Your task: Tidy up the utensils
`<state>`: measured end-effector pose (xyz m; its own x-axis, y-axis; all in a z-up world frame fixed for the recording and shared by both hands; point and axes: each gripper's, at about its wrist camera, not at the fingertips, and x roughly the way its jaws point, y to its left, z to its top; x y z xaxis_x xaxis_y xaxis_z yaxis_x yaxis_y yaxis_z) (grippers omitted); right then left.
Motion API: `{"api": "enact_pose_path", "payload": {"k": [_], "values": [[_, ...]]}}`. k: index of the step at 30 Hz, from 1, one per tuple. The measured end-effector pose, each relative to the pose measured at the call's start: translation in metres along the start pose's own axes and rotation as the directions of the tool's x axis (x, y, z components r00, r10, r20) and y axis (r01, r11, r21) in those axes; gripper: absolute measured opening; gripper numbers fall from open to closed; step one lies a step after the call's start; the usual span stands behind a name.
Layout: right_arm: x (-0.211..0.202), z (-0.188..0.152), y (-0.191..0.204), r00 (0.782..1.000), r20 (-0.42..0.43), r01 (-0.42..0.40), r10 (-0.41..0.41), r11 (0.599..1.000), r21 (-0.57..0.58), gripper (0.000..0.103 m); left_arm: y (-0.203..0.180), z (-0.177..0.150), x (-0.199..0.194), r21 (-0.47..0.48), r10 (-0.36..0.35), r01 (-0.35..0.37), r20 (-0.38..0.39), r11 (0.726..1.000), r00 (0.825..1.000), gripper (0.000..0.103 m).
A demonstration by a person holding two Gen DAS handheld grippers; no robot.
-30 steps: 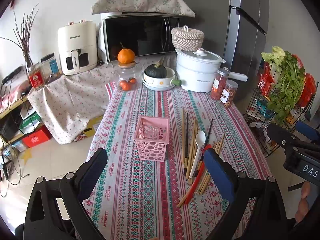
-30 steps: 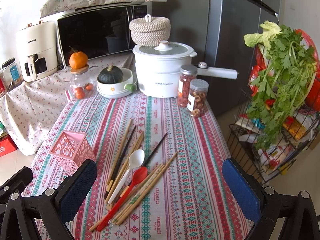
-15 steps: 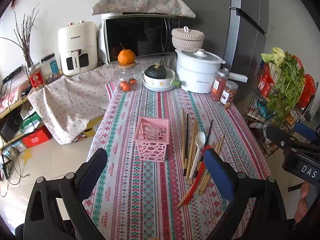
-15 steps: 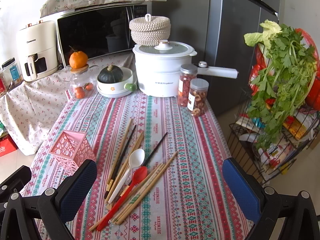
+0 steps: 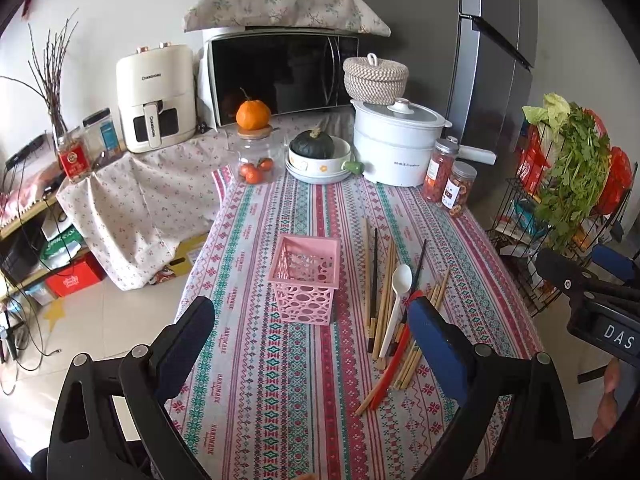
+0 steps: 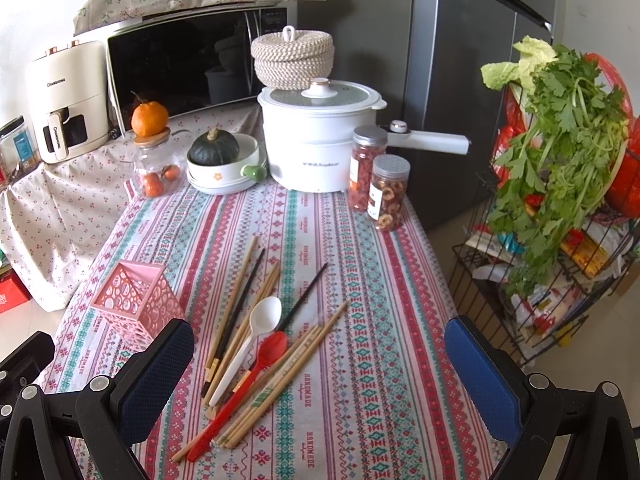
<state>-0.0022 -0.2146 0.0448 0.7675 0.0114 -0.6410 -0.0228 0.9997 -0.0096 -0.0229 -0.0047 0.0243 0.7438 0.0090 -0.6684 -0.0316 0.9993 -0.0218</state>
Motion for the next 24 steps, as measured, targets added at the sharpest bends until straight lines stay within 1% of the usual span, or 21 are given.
{"api": "enact_pose_path", "payload": {"k": [3,5,8,10,11,14,16,17,19,21,22,23,24], "values": [[0.004,0.001,-0.004,1.000,0.000,0.026,-0.026,1.000,-0.009,0.103,-0.001,0.000,0.001,0.011,-0.005,0.005,0.011,1.000,1.000,0.099],[0.009,0.002,-0.008,0.999,-0.011,0.038,-0.039,0.999,-0.016,0.103,-0.001,-0.001,0.004,0.026,-0.031,0.031,0.013,0.999,0.999,0.099],[0.023,0.005,-0.019,0.998,-0.061,0.027,-0.027,1.000,0.001,0.103,-0.010,-0.001,0.012,0.082,-0.066,0.066,0.004,0.994,0.998,0.100],[0.036,0.008,-0.028,0.994,-0.110,0.016,-0.013,1.000,0.021,0.103,-0.019,0.001,0.021,0.131,-0.094,0.098,-0.041,0.987,0.995,0.101],[0.043,0.010,-0.032,0.990,-0.138,0.015,-0.011,1.000,0.028,0.103,-0.024,0.004,0.028,0.144,-0.115,0.126,-0.082,0.981,0.990,0.101],[0.068,0.015,-0.045,0.977,-0.214,0.022,-0.016,0.999,0.026,0.103,-0.035,0.014,0.049,0.157,-0.182,0.214,-0.197,0.964,0.963,0.101],[0.086,0.016,-0.053,0.966,-0.259,0.013,-0.005,0.999,0.029,0.103,-0.045,0.023,0.062,0.155,-0.195,0.238,-0.250,0.959,0.948,0.101],[0.096,0.014,-0.059,0.958,-0.285,0.001,0.011,0.999,0.039,0.103,-0.053,0.029,0.067,0.164,-0.206,0.254,-0.266,0.953,0.942,0.101],[0.118,0.008,-0.072,0.938,-0.345,-0.014,0.039,0.997,0.074,0.103,-0.068,0.043,0.081,0.187,-0.217,0.277,-0.287,0.943,0.933,0.100],[0.139,0.001,-0.085,0.911,-0.408,-0.019,0.066,0.993,0.118,0.099,-0.085,0.057,0.102,0.211,-0.199,0.271,-0.308,0.939,0.930,0.095],[0.150,-0.003,-0.092,0.896,-0.438,-0.018,0.078,0.990,0.139,0.096,-0.093,0.064,0.115,0.221,-0.181,0.260,-0.324,0.940,0.929,0.089],[0.158,-0.006,-0.099,0.884,-0.459,-0.016,0.087,0.988,0.156,0.091,-0.100,0.071,0.131,0.222,-0.161,0.248,-0.348,0.943,0.923,0.081],[0.165,-0.009,-0.104,0.875,-0.475,-0.013,0.094,0.985,0.170,0.089,-0.105,0.077,0.148,0.213,-0.150,0.245,-0.381,0.946,0.912,0.077]]}}
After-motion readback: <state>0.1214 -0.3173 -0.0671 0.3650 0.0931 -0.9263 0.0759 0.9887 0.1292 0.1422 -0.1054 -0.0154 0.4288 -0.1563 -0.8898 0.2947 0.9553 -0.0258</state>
